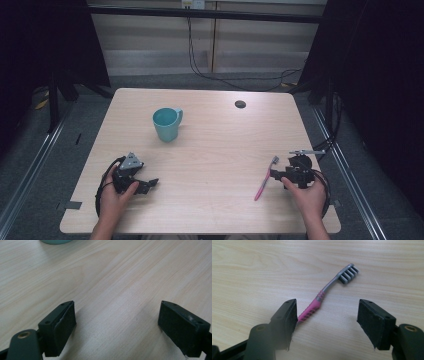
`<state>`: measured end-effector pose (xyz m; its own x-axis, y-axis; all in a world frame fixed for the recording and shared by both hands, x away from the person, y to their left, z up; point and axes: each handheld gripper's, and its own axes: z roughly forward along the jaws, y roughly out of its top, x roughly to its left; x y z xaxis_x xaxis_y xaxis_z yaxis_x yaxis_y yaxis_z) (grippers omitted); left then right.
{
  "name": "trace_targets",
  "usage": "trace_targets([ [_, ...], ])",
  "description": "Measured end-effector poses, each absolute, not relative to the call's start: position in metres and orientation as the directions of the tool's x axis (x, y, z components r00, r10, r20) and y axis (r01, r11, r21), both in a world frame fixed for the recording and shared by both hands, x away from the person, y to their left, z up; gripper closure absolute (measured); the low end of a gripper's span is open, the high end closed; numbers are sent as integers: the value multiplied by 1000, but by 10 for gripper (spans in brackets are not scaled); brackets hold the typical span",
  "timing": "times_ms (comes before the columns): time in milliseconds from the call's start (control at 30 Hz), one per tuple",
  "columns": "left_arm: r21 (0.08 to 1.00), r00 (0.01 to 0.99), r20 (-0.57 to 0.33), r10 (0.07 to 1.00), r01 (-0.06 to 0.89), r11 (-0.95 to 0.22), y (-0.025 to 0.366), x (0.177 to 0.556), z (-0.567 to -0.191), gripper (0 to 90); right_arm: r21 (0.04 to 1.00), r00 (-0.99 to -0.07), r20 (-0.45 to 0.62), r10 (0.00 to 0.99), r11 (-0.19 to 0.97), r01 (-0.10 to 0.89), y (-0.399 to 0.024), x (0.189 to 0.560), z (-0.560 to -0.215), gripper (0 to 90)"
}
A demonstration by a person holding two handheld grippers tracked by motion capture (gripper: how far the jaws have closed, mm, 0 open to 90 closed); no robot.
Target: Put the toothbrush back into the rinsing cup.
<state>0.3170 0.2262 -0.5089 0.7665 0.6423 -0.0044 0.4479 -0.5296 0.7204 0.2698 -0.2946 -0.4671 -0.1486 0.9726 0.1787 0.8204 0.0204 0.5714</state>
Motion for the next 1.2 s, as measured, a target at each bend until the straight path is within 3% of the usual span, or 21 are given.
trace_targets([
  [133, 720, 766, -4, 642, 448, -530, 226, 317, -509, 144, 553, -134, 182, 974, 12, 833, -294, 272, -468, 327],
  [333, 720, 767, -5, 642, 448, -529, 226, 317, -509, 143, 511, -81, 203, 976, -35, 859, -288, 277, -467, 443],
  [733, 720, 766, -5, 642, 449, -529, 226, 317, -509, 143, 484, -54, 176, 983, -38, 874, -278, 286, -467, 524],
  [1200, 720, 767, -5, 642, 448, -530, 226, 317, -509, 143, 470, -54, 169, 984, -32, 882, -270, 288, -472, 554],
])
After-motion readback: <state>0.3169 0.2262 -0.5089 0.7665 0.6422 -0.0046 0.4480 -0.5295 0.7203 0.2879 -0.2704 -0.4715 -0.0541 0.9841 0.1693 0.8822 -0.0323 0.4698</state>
